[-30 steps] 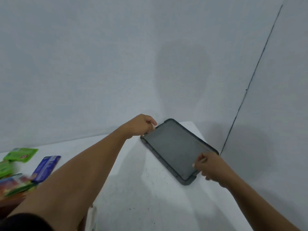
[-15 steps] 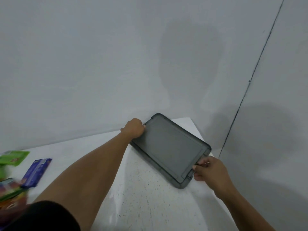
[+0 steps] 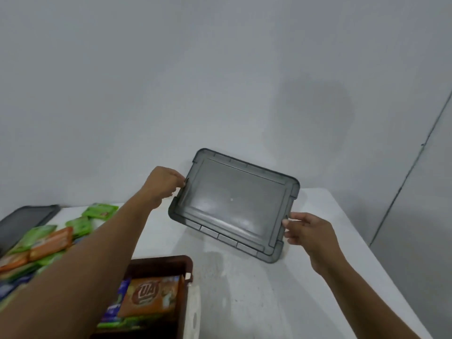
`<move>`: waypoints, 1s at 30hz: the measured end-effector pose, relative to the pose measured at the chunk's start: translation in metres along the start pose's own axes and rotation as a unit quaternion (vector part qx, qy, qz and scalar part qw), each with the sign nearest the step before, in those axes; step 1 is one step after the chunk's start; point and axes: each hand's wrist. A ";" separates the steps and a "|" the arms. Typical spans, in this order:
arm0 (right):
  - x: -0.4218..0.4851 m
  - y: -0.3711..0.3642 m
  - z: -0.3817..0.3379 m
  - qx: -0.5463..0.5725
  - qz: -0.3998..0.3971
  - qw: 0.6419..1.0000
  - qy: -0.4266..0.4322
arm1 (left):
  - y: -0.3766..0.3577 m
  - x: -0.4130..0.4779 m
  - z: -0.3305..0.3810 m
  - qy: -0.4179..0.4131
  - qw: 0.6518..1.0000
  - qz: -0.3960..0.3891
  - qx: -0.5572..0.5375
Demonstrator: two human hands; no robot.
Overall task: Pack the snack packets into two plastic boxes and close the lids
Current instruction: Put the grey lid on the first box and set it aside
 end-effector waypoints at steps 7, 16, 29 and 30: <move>-0.057 -0.069 -0.033 0.056 0.028 0.989 0.136 | 0.115 -0.050 -0.041 -0.052 0.983 0.065 -0.165; -0.153 -0.121 -0.029 0.087 -0.022 0.987 0.136 | 0.204 -0.103 -0.124 0.066 0.928 0.042 -0.364; -0.226 -0.110 0.002 0.042 -0.015 0.997 0.057 | 0.225 -0.144 -0.197 0.051 0.957 0.009 -0.286; -0.227 -0.108 0.002 0.034 -0.014 0.998 0.055 | 0.225 -0.146 -0.199 0.049 0.962 0.009 -0.269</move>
Point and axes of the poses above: each hand's wrist, its own x-axis towards the middle knuckle, its own y-axis out of the back of the hand, z = x × y, and after that the axes turned 9 degrees about z, right-handed
